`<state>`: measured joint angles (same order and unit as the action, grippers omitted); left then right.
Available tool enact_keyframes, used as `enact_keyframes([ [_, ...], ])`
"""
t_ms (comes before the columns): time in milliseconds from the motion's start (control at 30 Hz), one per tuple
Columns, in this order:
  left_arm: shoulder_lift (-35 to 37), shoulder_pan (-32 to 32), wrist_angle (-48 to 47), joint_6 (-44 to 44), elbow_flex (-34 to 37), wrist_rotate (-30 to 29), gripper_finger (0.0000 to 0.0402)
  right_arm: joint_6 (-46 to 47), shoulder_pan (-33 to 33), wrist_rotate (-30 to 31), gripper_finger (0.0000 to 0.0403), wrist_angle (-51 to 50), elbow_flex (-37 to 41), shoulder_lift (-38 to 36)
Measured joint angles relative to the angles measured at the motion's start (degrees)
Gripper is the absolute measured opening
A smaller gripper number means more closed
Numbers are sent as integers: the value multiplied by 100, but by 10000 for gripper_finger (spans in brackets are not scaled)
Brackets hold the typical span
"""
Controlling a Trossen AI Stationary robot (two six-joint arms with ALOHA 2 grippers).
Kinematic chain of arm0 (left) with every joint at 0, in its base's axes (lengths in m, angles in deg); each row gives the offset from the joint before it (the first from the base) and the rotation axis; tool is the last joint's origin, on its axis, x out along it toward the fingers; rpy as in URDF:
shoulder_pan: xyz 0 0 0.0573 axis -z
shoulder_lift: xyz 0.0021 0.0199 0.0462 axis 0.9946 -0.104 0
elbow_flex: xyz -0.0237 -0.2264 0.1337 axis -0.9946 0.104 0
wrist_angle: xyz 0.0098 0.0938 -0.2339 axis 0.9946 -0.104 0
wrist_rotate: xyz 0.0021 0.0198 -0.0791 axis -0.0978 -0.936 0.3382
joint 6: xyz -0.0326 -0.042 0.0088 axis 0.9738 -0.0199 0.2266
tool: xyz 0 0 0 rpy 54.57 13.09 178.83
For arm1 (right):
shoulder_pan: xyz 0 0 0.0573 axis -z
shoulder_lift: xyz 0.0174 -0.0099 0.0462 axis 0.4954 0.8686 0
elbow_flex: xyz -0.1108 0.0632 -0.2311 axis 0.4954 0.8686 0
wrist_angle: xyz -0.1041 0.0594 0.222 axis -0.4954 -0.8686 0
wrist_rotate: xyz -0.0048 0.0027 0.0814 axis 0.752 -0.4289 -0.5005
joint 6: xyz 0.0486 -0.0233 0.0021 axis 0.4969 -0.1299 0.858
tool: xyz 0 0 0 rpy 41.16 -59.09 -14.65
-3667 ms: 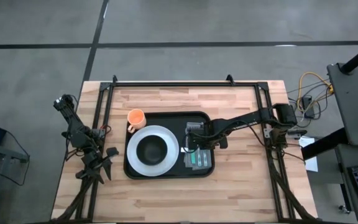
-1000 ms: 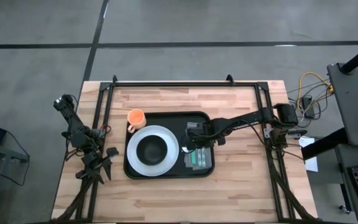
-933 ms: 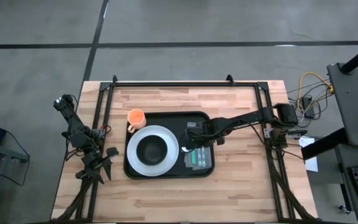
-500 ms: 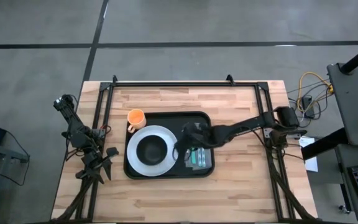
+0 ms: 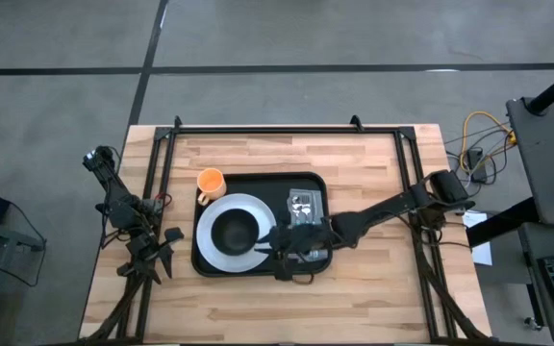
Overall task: Set up tray
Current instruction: Return to Home Position
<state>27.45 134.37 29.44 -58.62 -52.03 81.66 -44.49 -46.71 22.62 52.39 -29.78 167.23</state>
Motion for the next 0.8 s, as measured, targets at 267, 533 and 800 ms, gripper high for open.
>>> enact_keyframes([
  [267, 1, 0, 0, 0, 1, -1, 120, 108, 817, -1367, 79, 1374, 904, -103],
  [533, 2, 1, 2, 2, 2, 1, 121, 151, 1070, -1391, 68, 2437, 2147, -662],
  [800, 0, 1, 2, 0, 0, 1, 121, -118, 1064, -1392, 80, 4086, 3782, -1807],
])
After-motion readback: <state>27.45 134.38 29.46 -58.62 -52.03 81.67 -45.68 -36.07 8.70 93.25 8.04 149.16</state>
